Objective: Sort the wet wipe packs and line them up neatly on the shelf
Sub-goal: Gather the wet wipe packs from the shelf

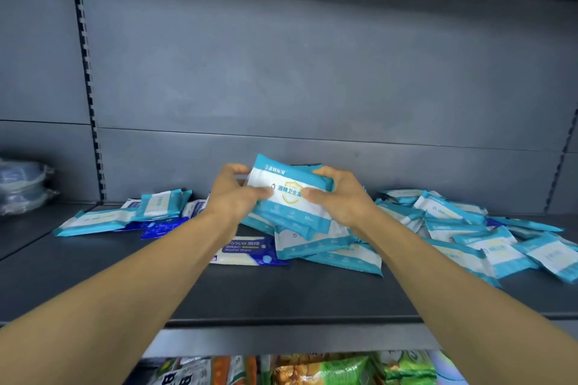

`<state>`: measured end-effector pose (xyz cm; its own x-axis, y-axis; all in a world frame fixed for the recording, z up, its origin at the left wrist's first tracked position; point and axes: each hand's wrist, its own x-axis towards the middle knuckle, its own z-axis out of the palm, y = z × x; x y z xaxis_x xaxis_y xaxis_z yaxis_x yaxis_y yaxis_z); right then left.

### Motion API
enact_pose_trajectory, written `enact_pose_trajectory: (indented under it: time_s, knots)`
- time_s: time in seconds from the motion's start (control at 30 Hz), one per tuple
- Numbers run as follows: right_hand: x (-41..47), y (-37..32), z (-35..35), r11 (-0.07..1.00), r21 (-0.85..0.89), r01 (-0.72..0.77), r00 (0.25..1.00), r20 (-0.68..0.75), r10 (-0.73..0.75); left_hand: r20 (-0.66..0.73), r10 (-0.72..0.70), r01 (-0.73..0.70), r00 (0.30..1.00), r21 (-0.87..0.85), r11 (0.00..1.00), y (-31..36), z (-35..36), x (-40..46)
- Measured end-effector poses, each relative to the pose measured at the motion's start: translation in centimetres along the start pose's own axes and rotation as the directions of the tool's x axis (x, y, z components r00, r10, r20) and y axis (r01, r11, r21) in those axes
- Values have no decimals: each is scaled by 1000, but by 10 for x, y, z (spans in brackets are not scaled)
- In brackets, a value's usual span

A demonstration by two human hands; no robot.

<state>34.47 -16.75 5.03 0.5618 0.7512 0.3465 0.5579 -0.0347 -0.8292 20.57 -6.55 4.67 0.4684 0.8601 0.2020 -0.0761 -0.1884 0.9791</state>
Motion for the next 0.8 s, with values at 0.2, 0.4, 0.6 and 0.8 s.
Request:
enact_pose_trajectory:
  time_s: [0.2,0.4,0.6,0.8]
  knots:
    - [1,-2,4,950,-212,228,963,195,-187,392,237,-458,889,770,444,4,-16,7]
    - [6,3,7,974,-112,196,967,190,-172,536,42,-511,843,774,375,7,-18,17]
    - [18,30,-19,761,-647,-49,988,80,132,545,-85,-493,834,806,328,-4,-40,25]
    - [19,55,-19,782,-603,-159,947,131,294,584,-182,-445,791,753,484,-8,-33,27]
